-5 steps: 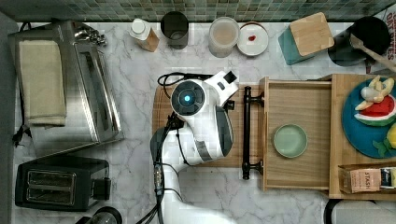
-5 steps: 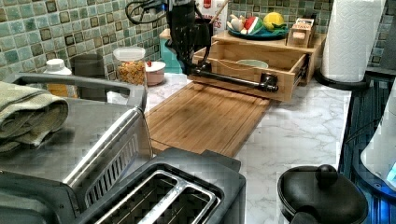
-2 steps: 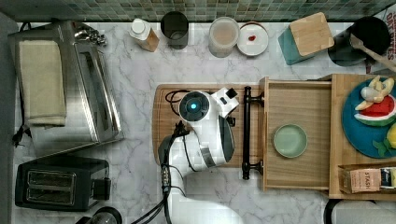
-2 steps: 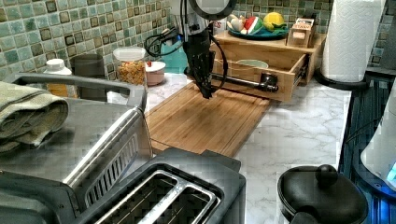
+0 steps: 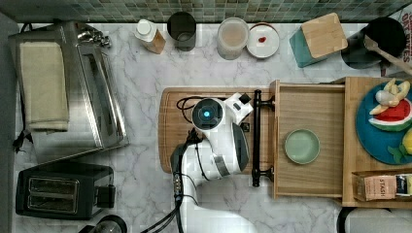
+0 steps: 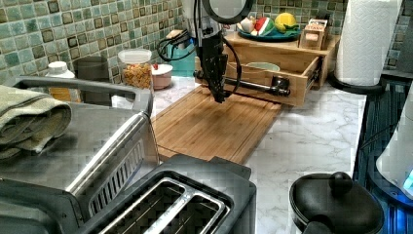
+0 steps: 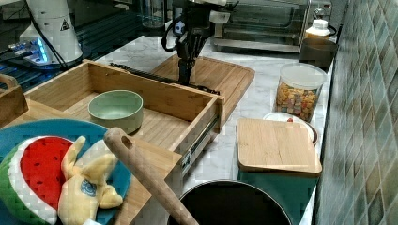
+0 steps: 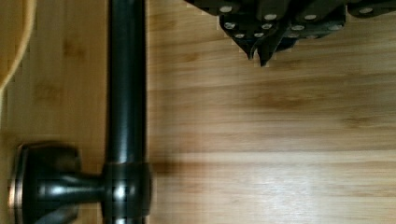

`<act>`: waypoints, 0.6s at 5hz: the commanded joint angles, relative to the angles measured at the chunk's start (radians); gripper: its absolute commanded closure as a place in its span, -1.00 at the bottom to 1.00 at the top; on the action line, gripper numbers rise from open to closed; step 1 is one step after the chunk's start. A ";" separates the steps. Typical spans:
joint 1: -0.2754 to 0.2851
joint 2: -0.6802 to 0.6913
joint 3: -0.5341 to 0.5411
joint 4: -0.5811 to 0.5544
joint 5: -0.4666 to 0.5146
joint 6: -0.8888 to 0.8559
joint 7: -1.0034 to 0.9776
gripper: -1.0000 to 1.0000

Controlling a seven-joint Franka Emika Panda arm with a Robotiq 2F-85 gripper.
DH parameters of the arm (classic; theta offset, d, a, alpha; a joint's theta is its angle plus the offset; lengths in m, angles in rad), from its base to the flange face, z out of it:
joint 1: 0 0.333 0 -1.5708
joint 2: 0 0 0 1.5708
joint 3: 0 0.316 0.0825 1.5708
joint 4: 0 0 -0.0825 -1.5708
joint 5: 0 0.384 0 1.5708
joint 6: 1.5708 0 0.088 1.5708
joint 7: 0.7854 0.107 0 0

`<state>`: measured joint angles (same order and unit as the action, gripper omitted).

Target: Close the drawer.

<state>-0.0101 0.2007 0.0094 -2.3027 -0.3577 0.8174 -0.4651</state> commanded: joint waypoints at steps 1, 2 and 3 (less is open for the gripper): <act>-0.121 -0.043 -0.096 0.053 0.018 0.022 -0.194 1.00; -0.168 -0.022 -0.121 0.068 0.045 0.050 -0.274 1.00; -0.231 0.004 -0.136 0.091 0.070 0.070 -0.357 1.00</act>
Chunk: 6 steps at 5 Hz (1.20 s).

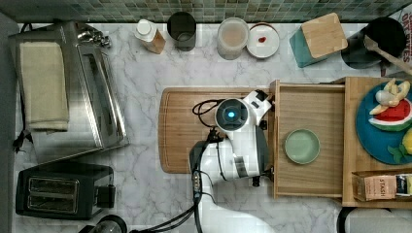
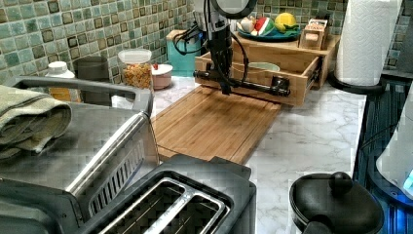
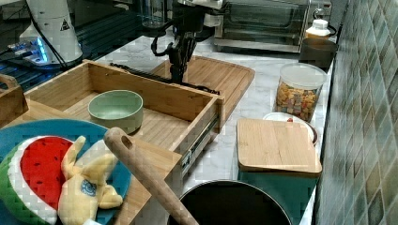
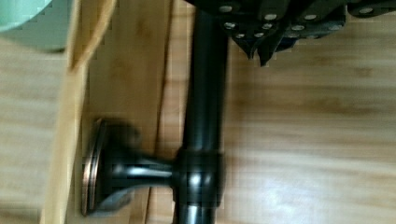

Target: Close the drawer.

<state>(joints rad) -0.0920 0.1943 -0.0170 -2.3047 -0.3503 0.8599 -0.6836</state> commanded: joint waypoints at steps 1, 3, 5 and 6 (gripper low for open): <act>-0.186 0.020 -0.144 0.135 0.072 -0.007 -0.186 1.00; -0.294 0.126 -0.194 0.252 0.153 0.029 -0.438 1.00; -0.375 0.187 -0.225 0.408 0.095 0.004 -0.518 1.00; -0.377 0.189 -0.258 0.442 0.094 0.015 -0.544 1.00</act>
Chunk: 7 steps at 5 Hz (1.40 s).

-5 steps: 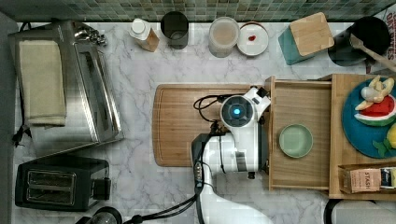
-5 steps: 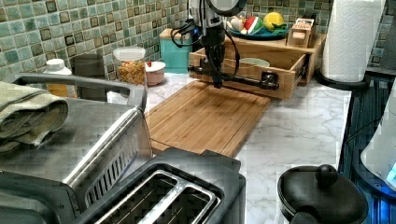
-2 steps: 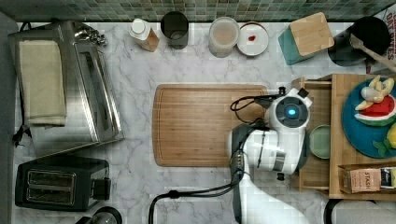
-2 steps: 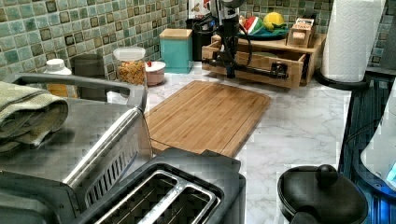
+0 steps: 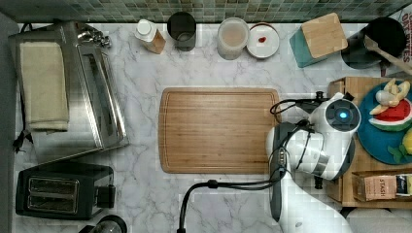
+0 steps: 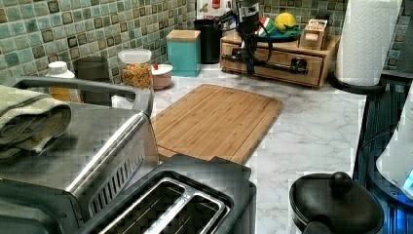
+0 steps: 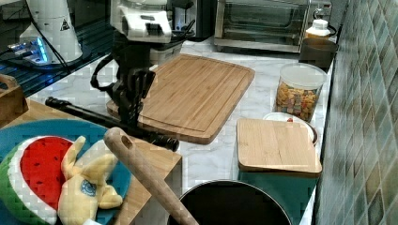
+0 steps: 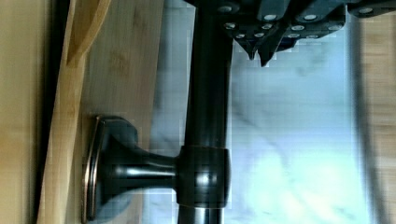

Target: Close the drawer.

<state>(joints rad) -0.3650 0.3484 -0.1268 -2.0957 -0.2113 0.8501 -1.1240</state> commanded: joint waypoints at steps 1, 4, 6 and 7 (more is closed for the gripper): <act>-0.104 0.042 -0.152 0.264 -0.085 -0.004 -0.037 1.00; -0.103 0.042 -0.152 0.264 -0.085 -0.004 -0.037 1.00; -0.122 0.040 -0.131 0.265 -0.097 -0.006 -0.029 1.00; -0.070 0.045 -0.189 0.263 -0.064 -0.001 -0.050 1.00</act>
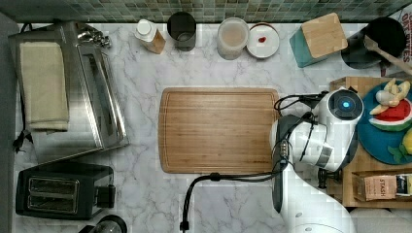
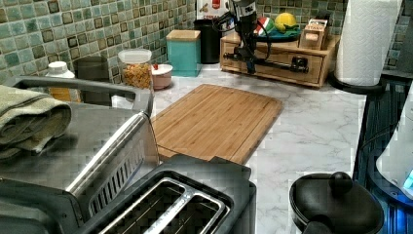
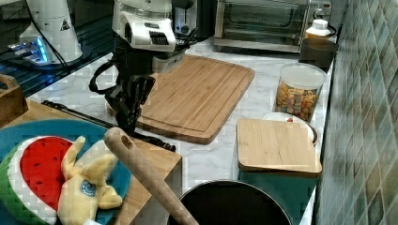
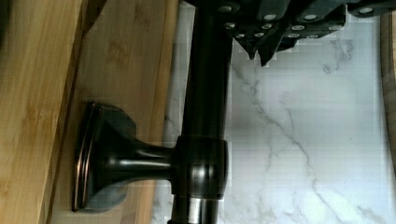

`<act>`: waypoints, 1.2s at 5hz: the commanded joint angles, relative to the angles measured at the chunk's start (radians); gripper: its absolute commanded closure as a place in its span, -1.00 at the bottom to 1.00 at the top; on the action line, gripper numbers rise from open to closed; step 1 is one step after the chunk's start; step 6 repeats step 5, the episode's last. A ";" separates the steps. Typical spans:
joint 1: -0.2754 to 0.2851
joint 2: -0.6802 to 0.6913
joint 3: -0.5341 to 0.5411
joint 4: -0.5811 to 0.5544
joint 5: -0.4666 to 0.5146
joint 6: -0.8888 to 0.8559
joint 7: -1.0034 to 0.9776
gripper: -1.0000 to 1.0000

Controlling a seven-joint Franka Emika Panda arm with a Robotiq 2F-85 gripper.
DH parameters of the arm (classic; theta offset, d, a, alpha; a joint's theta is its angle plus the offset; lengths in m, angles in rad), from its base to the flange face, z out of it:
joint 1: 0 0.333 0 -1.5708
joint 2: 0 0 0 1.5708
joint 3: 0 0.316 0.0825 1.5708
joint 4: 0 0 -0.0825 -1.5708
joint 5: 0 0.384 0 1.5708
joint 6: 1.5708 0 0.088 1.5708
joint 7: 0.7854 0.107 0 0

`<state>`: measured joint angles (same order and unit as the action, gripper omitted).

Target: Close the drawer.

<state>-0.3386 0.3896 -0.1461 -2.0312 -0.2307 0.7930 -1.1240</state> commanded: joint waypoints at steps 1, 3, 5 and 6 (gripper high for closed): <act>-0.109 0.003 -0.155 0.199 -0.053 0.055 -0.044 1.00; -0.102 0.003 -0.163 0.199 -0.048 0.056 -0.048 1.00; -0.123 0.001 -0.141 0.199 -0.061 0.054 -0.040 1.00; -0.123 0.001 -0.141 0.199 -0.061 0.054 -0.040 1.00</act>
